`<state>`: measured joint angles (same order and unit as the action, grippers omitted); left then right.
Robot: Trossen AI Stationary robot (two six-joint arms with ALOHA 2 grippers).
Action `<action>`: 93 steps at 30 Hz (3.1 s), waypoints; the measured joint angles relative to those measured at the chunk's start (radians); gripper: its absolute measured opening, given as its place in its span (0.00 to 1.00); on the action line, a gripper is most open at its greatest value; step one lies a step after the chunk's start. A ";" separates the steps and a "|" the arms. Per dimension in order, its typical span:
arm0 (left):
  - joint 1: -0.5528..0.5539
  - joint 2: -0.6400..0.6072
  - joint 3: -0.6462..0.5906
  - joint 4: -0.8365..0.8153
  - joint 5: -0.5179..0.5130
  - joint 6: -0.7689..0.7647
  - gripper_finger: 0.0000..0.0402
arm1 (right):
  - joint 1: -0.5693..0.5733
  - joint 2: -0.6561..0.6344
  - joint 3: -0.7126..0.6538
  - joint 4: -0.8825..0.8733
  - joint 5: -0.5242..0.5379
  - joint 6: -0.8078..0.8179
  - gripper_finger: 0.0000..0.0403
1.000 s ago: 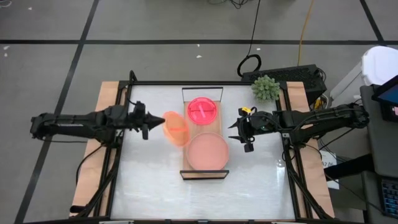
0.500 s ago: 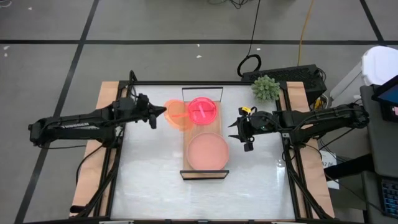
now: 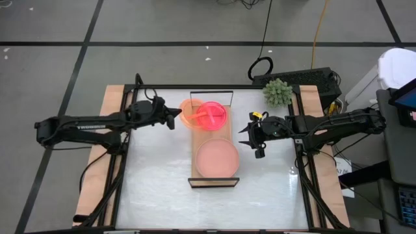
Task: Place and stack plates onto a shelf
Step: Stack the orange plate on top of the pink plate on the shelf
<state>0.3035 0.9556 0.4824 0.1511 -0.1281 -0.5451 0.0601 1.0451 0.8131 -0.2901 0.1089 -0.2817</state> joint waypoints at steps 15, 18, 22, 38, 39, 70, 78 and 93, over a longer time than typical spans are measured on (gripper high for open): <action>-0.004 0.221 0.000 0.205 -0.030 -0.089 0.01 | 0.000 0.000 0.000 0.000 0.000 0.000 0.42; -0.011 0.246 0.000 0.246 -0.030 -0.100 0.01 | 0.000 0.000 0.000 0.000 0.000 0.000 0.42; -0.014 0.263 0.000 0.270 -0.040 -0.114 0.01 | 0.000 0.000 0.000 -0.001 0.000 0.000 0.42; -0.018 0.350 0.000 0.317 -0.083 -0.165 0.01 | 0.000 0.000 0.000 0.000 0.000 -0.003 0.42; -0.018 0.353 0.000 0.332 -0.083 -0.165 0.01 | 0.000 0.000 0.000 0.000 0.000 -0.003 0.42; -0.032 0.411 -0.002 0.359 -0.143 -0.209 0.01 | 0.000 0.000 0.000 0.000 0.000 -0.008 0.42; -0.031 0.446 -0.001 0.423 -0.154 -0.223 0.01 | 0.000 0.000 0.000 0.000 -0.001 -0.011 0.42; -0.049 0.448 -0.001 0.438 -0.150 -0.209 0.02 | 0.000 0.000 0.000 0.001 -0.001 -0.019 0.42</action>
<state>0.2541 1.4033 0.4816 0.5894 -0.2783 -0.7546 0.0599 1.0447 0.8131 -0.2895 0.1081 -0.3004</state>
